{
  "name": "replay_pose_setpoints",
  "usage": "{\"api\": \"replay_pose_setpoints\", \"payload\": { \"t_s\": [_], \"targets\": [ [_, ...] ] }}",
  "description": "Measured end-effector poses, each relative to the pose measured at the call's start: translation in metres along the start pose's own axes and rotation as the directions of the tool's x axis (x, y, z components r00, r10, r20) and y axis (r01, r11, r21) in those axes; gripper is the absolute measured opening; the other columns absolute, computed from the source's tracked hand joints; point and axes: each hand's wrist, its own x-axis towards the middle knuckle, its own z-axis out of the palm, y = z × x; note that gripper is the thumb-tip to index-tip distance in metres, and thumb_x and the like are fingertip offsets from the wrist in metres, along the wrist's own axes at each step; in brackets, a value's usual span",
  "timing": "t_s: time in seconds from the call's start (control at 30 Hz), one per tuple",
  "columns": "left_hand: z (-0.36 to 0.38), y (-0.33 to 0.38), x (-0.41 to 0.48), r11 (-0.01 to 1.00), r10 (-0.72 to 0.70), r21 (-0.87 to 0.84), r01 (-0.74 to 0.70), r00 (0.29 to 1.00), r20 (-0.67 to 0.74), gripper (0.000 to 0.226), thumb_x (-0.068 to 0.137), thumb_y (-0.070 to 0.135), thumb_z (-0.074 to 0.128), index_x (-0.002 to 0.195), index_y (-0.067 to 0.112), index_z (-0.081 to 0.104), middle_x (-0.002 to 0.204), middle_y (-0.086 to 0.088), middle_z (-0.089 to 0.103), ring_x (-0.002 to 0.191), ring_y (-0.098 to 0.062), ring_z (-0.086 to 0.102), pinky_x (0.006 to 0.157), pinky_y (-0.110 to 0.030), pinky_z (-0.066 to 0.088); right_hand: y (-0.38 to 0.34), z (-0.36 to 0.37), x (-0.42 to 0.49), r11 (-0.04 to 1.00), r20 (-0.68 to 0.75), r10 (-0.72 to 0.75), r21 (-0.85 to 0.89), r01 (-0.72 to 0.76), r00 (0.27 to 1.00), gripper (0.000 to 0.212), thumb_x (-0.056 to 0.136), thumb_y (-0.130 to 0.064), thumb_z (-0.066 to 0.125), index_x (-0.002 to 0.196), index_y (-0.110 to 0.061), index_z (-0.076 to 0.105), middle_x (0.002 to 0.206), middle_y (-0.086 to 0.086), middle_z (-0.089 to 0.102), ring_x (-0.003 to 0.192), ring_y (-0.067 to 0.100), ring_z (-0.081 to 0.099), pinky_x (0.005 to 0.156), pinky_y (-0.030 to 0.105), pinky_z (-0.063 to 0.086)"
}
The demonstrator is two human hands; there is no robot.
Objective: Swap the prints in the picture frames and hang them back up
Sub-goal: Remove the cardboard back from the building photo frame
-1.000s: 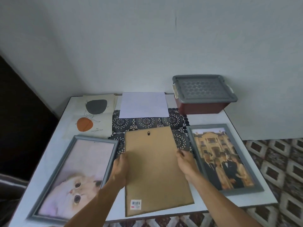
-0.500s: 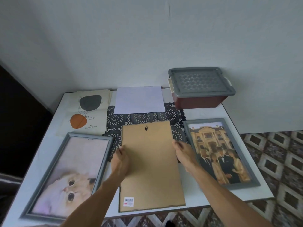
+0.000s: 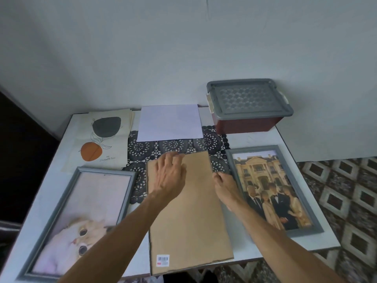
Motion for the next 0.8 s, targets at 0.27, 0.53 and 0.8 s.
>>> {"api": "replay_pose_setpoints", "payload": {
  "t_s": [0.27, 0.53, 0.8],
  "targets": [
    [0.009, -0.001, 0.048, 0.994, 0.055, 0.072, -0.077, 0.963, 0.264, 0.043, 0.102, 0.038, 0.033, 0.138, 0.018, 0.043, 0.132, -0.008, 0.05, 0.122, -0.029, 0.044, 0.107, -0.045, 0.029, -0.012, 0.017, 0.005, 0.988, -0.136, -0.047, 0.142, 0.066, 0.99, 0.038, 0.104, -0.019, 0.047, 0.065, -0.019, 0.046, 0.058, -0.007, 0.04, 0.046, 0.0, 0.035, 0.046, 0.019, 0.026],
    [0.004, -0.011, 0.068, 0.962, -0.178, -0.125, 0.242, 0.906, 0.383, 0.05, 0.104, 0.047, 0.023, 0.083, 0.017, 0.057, 0.096, -0.009, 0.067, 0.103, -0.029, 0.061, 0.107, -0.048, 0.03, -0.01, 0.022, 0.012, 0.934, -0.071, 0.124, 0.345, -0.092, 0.99, 0.037, 0.102, -0.025, 0.053, 0.077, 0.001, 0.06, 0.066, 0.004, 0.059, 0.068, 0.019, 0.055, 0.066, 0.024, 0.043],
    [-0.002, -0.018, 0.078, 0.883, -0.2, -0.284, 0.374, 0.847, 0.492, 0.049, 0.101, 0.044, 0.031, 0.096, 0.007, 0.064, 0.09, -0.006, 0.06, 0.096, -0.027, 0.056, 0.11, -0.048, 0.031, -0.005, 0.013, 0.017, 0.638, 0.299, 0.258, 0.661, -0.394, 0.919, 0.038, 0.092, -0.035, 0.066, 0.123, -0.012, 0.068, 0.126, 0.002, 0.069, 0.122, 0.021, 0.059, 0.113, 0.043, 0.038]
  ]
}}
